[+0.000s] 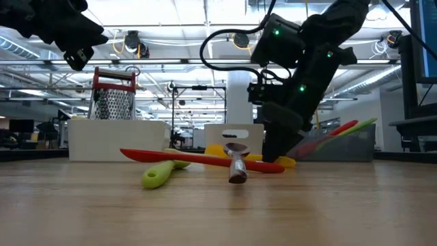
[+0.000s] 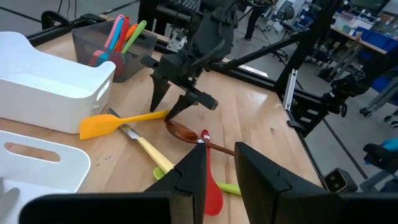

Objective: Pick & Place Kitchen Items
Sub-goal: Put the yellow spatula into the black bin

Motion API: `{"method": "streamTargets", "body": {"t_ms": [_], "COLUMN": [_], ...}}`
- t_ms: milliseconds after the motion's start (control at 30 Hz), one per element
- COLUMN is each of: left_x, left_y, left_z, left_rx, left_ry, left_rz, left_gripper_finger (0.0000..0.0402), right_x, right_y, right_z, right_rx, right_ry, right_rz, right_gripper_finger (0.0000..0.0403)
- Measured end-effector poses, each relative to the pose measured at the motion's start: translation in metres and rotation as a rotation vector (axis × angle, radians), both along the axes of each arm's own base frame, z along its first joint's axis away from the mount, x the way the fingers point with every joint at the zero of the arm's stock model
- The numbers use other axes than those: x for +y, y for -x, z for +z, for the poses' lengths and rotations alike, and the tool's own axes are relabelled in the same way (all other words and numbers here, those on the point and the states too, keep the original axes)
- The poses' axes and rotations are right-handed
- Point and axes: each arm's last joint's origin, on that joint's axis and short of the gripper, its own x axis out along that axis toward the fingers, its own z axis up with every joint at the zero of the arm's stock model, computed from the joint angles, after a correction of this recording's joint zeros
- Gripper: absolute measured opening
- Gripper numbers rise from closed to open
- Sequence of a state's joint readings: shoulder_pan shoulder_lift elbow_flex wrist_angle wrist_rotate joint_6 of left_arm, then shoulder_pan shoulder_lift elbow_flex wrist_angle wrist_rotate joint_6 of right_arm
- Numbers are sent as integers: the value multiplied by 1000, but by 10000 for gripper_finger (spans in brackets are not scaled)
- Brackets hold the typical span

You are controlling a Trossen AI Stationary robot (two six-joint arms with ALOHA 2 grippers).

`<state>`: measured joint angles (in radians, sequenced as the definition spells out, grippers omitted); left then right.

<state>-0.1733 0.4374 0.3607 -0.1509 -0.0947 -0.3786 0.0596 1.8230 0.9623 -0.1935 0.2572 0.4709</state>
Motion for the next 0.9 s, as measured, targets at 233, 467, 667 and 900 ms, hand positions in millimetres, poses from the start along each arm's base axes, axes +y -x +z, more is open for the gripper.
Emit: {"method": "streamTargets", "body": {"t_ms": [233, 467, 667, 900], "left_x": [0, 0, 0, -1], "left_y": [0, 0, 0, 0], "left_z": [0, 0, 0, 0], "left_rx": [-3, -2, -2, -3], "left_ry": [10, 13, 8, -1], "left_rz": [-3, -14, -14, -16], "left_gripper_finger": [86, 86, 86, 86], "right_x": [0, -1, -1, -3], "right_y": [0, 0, 1, 3], "right_z": [0, 0, 12, 50], "right_rx": [-11, -53, -95, -247], "right_ry": [-12, -63, -84, -70], "right_rz": [-45, -169, -161, -154], "right_gripper_finger": [125, 26, 25, 25]}}
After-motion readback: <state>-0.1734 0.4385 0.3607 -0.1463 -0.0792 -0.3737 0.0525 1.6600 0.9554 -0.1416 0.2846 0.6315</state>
